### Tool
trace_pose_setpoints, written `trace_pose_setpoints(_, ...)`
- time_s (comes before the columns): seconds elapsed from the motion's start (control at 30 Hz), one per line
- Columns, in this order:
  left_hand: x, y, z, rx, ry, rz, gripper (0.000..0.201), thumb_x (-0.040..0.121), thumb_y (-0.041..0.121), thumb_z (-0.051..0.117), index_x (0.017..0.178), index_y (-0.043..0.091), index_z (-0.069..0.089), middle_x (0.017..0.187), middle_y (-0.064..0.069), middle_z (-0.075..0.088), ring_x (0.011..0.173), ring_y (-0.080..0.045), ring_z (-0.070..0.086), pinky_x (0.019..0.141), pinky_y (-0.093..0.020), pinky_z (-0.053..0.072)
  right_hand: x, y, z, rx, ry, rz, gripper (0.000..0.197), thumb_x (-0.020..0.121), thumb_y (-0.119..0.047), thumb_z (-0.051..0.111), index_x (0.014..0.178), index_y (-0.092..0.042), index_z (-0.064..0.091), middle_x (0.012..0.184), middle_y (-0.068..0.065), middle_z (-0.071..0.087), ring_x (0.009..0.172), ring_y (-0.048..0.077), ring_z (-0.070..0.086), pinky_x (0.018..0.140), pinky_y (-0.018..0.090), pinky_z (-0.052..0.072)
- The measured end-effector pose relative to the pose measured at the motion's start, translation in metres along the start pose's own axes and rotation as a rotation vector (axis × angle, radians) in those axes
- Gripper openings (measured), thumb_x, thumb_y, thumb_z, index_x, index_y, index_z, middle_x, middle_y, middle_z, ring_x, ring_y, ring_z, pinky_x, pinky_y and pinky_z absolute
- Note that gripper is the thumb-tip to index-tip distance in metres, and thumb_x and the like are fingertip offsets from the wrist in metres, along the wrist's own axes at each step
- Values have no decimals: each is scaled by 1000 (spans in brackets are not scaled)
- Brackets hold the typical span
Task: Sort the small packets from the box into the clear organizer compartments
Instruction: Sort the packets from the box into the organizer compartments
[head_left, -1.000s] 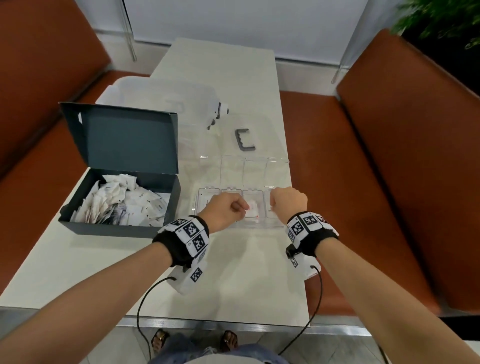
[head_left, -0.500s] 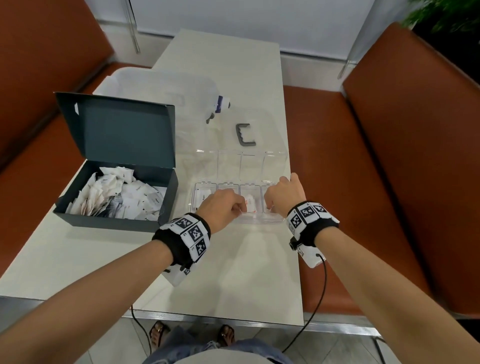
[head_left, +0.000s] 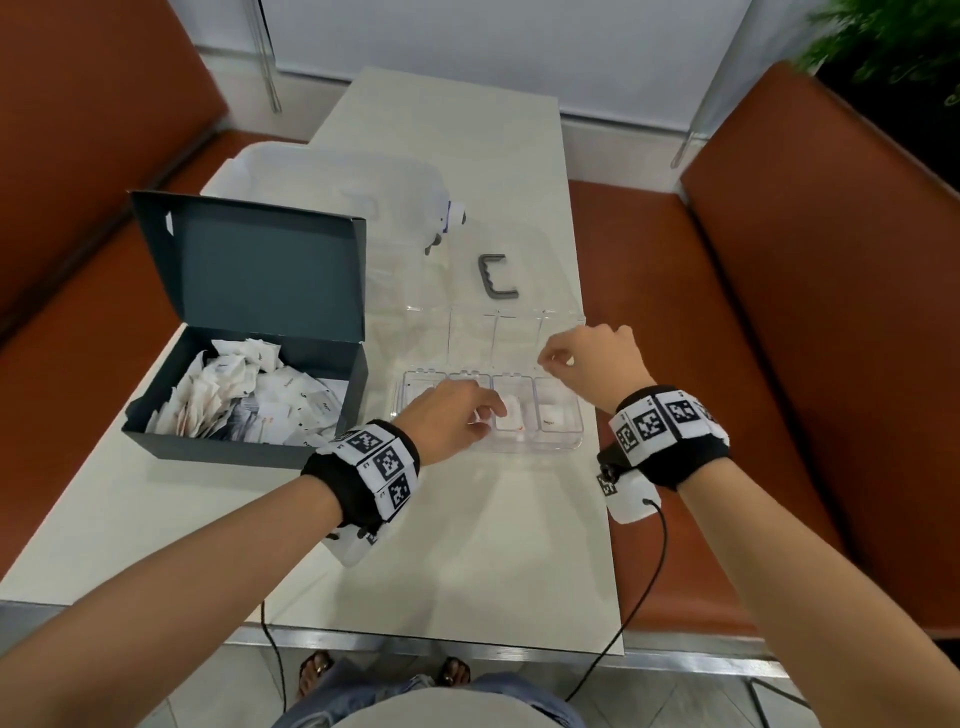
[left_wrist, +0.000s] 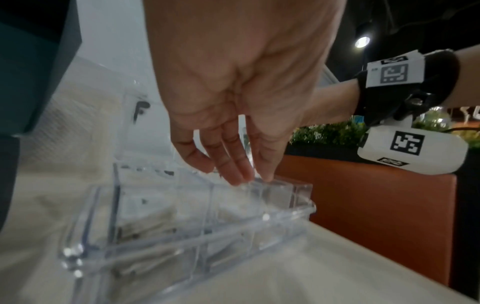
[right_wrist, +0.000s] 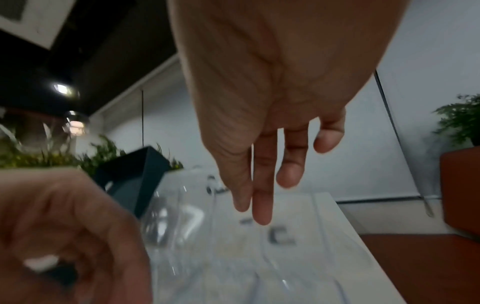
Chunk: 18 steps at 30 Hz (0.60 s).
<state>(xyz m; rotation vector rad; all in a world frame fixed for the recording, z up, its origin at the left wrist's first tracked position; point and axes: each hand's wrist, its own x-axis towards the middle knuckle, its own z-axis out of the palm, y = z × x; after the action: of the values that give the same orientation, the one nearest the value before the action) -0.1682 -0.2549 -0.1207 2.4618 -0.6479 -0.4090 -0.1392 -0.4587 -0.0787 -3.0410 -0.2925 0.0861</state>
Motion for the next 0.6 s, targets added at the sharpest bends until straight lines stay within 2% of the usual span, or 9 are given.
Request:
trace_pose_setpoints(0.1, -10, -9, -26, -64, 54, 12, 23, 93, 12, 61, 115, 18, 67, 108, -2, 67, 94, -17, 64, 87, -31, 52, 3, -30, -30, 304, 56, -53, 16, 93, -23, 57, 98, -21, 72, 95, -3, 71, 90, 16, 62, 88, 37, 48)
trace_pose_setpoints(0.13, -15, -14, -38, -101, 74, 13, 22, 93, 13, 62, 114, 17, 68, 107, -1, 68, 93, -16, 65, 86, -28, 52, 5, -45, -36, 386, 68, -82, 15, 92, -22, 59, 97, -20, 73, 92, -2, 71, 88, 14, 62, 88, 34, 49)
trace_pose_setpoints(0.2, -29, -28, -68, -175, 102, 10, 18, 92, 15, 64, 108, 18, 70, 100, 3, 70, 88, -14, 67, 83, -20, 52, 11, -80, -42, 484, 69, -158, 15, 92, -23, 60, 96, -17, 73, 85, -5, 70, 76, 1, 59, 84, 27, 47)
trace_pose_setpoints(0.27, -43, -48, -98, -149, 95, -17, 15, 91, 21, 66, 105, 22, 72, 95, 7, 72, 86, -9, 68, 80, -16, 50, 19, -117, -39, 571, -5, -232, 17, 92, -26, 60, 96, -14, 73, 79, -6, 69, 62, -9, 57, 72, 17, 46)
trace_pose_setpoints(0.33, -59, -74, -124, -54, 41, -70, 13, 91, 28, 65, 100, 24, 73, 89, 7, 73, 83, -9, 66, 70, -14, 49, 29, -155, -29, 643, -113, -266, 15, 91, -24, 62, 97, -14, 71, 79, -2, 69, 55, -10, 56, 60, 11, 46)
trace_pose_setpoints(0.4, -74, -104, -143, 33, -22, -148, 13, 92, 30, 63, 100, 25, 72, 85, 8, 71, 79, -8, 63, 62, -13, 42, 41, -189, -12, 627, -177, -294, 13, 90, -20, 63, 96, -14, 72, 81, 1, 70, 56, -4, 57, 63, 14, 50)
trace_pose_setpoints(0.47, -84, -135, -152, 84, -52, -236, 16, 91, 27, 63, 105, 23, 71, 88, 7, 70, 80, -9, 61, 67, -16, 40, 52, -217, 6, 591, -233, -323, 14, 90, -16, 60, 96, -12, 73, 82, 3, 71, 57, -4, 57, 66, 12, 49)
trace_pose_setpoints(0.53, -91, -162, -155, 104, -55, -301, 21, 90, 24, 65, 110, 18, 70, 95, 2, 71, 83, -11, 61, 72, -20, 41, 62, -239, 25, 480, -292, -338, 17, 90, -14, 60, 101, -10, 72, 92, 6, 72, 68, -1, 62, 65, 8, 43)
trace_pose_setpoints(0.6, -94, -182, -152, 123, -107, -345, 29, 89, 23, 68, 117, 13, 66, 106, -5, 70, 90, -16, 60, 77, -23, 42, 71, -256, 45, 313, -349, -326, 27, 88, -15, 65, 114, -9, 67, 109, 9, 67, 96, 18, 63, 77, 16, 40)
